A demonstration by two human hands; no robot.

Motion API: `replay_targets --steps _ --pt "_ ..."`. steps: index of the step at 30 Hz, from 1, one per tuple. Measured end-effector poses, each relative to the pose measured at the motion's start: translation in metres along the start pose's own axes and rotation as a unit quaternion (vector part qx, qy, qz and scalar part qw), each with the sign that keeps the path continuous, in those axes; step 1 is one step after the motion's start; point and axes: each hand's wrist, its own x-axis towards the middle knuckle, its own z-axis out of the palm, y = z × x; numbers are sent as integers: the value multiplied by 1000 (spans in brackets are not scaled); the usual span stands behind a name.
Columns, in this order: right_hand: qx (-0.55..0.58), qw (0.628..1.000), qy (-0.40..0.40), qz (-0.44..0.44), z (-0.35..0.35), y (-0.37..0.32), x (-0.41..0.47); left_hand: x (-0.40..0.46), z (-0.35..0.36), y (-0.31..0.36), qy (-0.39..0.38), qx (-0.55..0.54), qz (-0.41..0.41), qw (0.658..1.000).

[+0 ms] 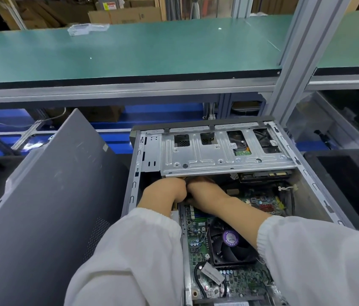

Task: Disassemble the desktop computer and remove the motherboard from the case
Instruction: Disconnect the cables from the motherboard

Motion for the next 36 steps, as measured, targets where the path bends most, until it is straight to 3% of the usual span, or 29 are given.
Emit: replay_targets --steps 6,12,15,17,21,25,28,32,34,36 --pt "70 996 -23 46 -2 6 1 -1 -1 1 -4 6 -2 1000" --pt "32 998 29 43 0 0 1 2 -1 2 -2 2 1 1000" --pt "0 997 -24 80 -2 0 -1 4 0 3 -6 27 9 1000" --pt "-39 994 -72 70 -7 1 -9 8 3 2 -9 46 11 999" --pt "-100 991 -89 -13 -36 0 -47 9 1 4 -6 38 20 999" --pt "-135 981 -133 -32 -76 15 -100 0 8 22 21 6 96 995" --pt "-178 972 -143 -50 -104 36 -137 -13 17 49 37 63 171 983" --pt "-173 982 -32 -71 -132 66 -166 -25 23 98 20 29 255 966" --pt "-78 990 108 -36 -133 81 -169 -22 25 122 15 -23 255 967" --pt "31 967 249 39 -126 89 -165 -13 29 144 19 -141 229 963"
